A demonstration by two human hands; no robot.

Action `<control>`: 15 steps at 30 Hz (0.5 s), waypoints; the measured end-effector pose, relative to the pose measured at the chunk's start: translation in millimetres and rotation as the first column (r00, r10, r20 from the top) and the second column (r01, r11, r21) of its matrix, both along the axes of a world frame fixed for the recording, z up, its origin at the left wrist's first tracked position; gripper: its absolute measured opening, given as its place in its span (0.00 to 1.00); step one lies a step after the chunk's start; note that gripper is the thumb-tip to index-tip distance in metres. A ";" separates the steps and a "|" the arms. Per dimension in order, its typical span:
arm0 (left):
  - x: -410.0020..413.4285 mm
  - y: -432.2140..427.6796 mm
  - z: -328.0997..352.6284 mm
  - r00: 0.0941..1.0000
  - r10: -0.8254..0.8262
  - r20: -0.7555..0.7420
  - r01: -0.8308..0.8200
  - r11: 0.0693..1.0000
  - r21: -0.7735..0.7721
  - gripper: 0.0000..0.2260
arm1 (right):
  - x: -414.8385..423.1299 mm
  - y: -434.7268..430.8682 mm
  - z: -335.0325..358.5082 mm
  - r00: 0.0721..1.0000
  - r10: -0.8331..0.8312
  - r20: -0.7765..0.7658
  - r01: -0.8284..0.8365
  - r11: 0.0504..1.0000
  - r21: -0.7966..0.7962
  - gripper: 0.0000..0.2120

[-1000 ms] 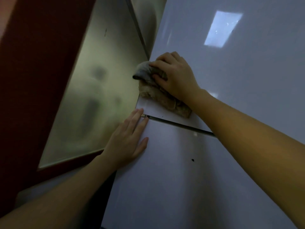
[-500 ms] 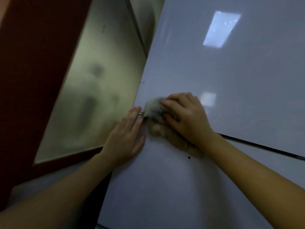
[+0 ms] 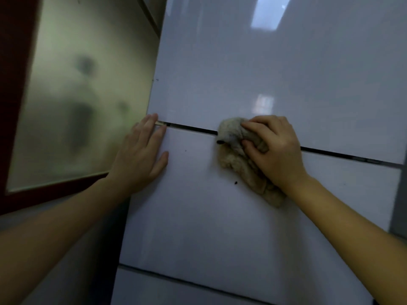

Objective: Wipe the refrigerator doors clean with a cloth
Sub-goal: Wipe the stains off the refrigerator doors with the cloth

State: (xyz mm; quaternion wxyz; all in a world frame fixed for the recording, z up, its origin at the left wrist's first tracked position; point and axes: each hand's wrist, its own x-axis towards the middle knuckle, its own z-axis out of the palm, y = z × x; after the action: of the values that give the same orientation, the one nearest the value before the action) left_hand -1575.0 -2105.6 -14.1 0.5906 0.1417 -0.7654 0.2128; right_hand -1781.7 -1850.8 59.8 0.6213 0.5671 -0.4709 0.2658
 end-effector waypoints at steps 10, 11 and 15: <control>-15.7 22.2 -14.4 1.000 0.003 -0.006 -0.003 1.000 -0.010 0.27 | -3.5 6.3 -93.7 0.998 -0.050 -0.049 0.053 0.997 0.061 0.12; -17.6 24.8 -13.5 1.000 0.001 -0.018 -0.001 1.000 -0.003 0.27 | -1.7 1.8 -92.2 0.996 -0.053 -0.069 0.057 0.996 0.061 0.12; -24.2 33.2 -8.2 1.000 -0.007 -0.030 0.005 0.999 -0.036 0.26 | 3.9 -9.7 -54.5 0.999 -0.023 -0.029 0.022 0.999 -0.041 0.12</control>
State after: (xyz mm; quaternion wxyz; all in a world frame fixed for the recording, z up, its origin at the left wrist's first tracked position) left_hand -1599.2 -2072.4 -22.4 0.6054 0.1319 -0.7527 0.2227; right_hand -1777.8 -1860.5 5.3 0.6426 0.5529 -0.4625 0.2598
